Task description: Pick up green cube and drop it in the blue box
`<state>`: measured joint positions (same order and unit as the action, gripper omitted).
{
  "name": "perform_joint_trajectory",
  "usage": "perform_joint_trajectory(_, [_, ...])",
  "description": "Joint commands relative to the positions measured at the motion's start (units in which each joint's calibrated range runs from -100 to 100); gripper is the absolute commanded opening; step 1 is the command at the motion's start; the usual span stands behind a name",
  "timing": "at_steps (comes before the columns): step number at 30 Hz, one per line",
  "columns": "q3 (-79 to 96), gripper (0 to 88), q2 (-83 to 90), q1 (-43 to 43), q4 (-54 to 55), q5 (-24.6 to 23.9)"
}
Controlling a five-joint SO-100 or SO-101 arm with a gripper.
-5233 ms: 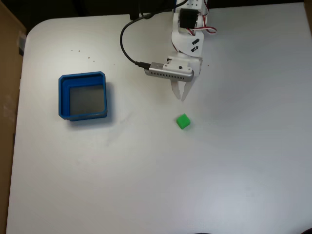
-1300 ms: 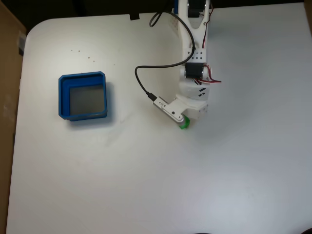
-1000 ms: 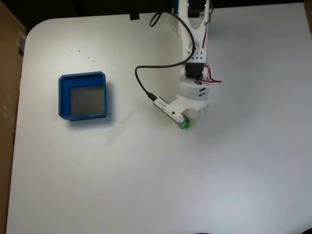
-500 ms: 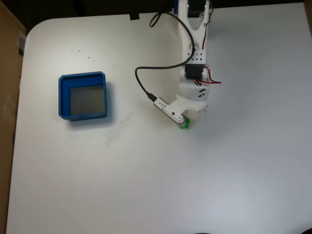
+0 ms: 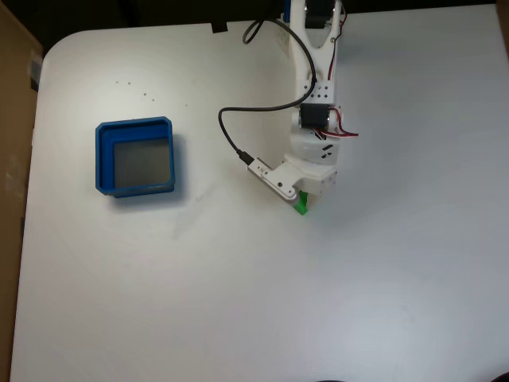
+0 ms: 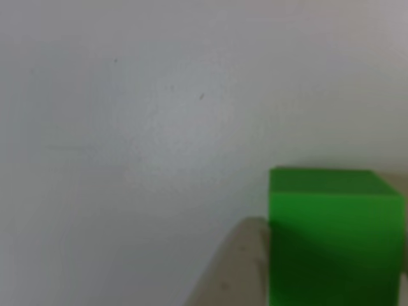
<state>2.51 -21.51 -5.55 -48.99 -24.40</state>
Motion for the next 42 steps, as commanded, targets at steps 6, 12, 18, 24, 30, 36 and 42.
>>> perform_joint_trajectory(6, [-3.41, 6.4, 0.66, -0.59, 0.49, 0.05])
perform_joint_trajectory(12, [-3.41, 5.7, 0.83, -0.59, 0.41, 0.10])
perform_joint_trajectory(18, [-3.77, 5.7, 1.58, -1.32, 0.33, 0.10])
perform_joint_trajectory(24, [-3.68, 5.8, 7.01, -3.05, 0.33, 0.10])
perform_joint_trajectory(30, [-3.41, 5.8, 10.61, -4.28, 0.33, 0.10])
perform_joint_trajectory(36, [-3.41, 5.8, 14.29, -5.22, 0.33, 0.10])
perform_joint_trajectory(42, [-3.77, 5.8, 19.63, -8.47, 0.33, 0.10])
